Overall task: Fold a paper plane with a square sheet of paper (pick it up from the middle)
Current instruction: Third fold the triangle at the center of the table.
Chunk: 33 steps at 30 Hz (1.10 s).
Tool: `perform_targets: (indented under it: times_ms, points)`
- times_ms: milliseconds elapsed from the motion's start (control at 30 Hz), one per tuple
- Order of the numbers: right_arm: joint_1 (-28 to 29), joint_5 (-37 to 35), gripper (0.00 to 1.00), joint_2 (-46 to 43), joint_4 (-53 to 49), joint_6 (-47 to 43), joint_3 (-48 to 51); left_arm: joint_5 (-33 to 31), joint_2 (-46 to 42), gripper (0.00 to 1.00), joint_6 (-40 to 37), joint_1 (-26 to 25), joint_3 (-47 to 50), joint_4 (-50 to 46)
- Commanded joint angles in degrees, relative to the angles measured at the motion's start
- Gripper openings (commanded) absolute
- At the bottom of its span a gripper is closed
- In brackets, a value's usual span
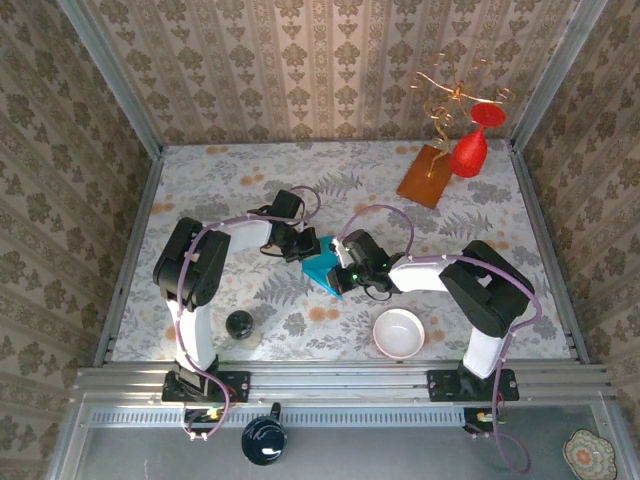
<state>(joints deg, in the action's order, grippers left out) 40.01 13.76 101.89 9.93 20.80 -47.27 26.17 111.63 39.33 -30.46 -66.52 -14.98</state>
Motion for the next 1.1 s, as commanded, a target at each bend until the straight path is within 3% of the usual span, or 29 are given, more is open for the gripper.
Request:
perform_targets:
  times_ms: [0, 1067]
  points:
    - [-0.28, -1.5, 0.0, -1.09, -1.81, -0.98, -1.49, 0.01, 2.02, 0.11, -1.27, -0.48, 0.01, -3.0]
    - [-0.31, -1.34, 0.0, -0.04, -1.4, -1.89, -1.94, 0.34, 2.19, 0.1, -1.01, -0.74, 0.6, -2.53]
